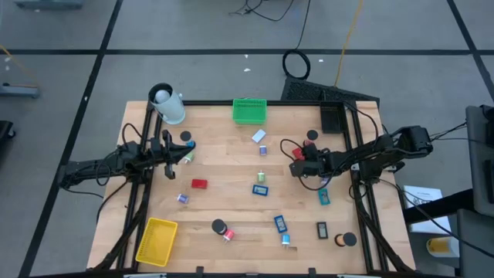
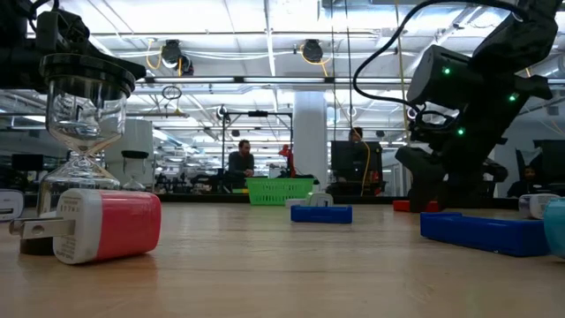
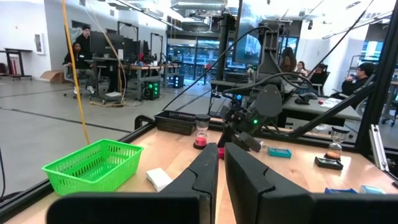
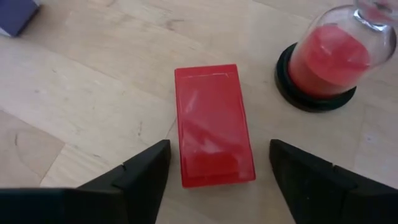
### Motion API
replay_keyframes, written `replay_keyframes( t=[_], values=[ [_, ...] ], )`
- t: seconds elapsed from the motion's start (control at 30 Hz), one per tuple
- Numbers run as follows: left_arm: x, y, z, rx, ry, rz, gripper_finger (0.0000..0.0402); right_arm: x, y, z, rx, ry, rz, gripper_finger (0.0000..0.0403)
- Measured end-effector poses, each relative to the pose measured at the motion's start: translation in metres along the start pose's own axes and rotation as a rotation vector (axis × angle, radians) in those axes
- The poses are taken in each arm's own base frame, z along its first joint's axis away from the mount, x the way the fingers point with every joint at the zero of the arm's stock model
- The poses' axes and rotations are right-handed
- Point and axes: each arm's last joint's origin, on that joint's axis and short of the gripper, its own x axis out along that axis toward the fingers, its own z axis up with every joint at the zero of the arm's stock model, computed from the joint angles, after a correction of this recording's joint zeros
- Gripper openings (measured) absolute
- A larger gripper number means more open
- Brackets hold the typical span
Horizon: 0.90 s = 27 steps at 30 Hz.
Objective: Pick & Place Office items
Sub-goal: Put the right red timer into the yellow basket
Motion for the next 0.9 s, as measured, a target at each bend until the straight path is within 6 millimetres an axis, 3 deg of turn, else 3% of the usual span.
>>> replay_keyframes(
  t=[0.3,0.67,0.9],
  values=[
    [0.000,0.000,0.000,-0.025,0.000,0.001,0.0037,0.000,0.001,0.000,-0.045,0.026,0.023,0.0152],
    [0.000,0.000,0.000,-0.083,0.000,0.001,0.0037,-0.003,0.006,-0.002,-0.093,0.047,0.073,0.0169],
    [0.000,0.000,0.000,-0.153,-0.001,0.001,0.0037,-0.015,0.028,0.005,-0.192,0.085,0.193,0.0153]
  ],
)
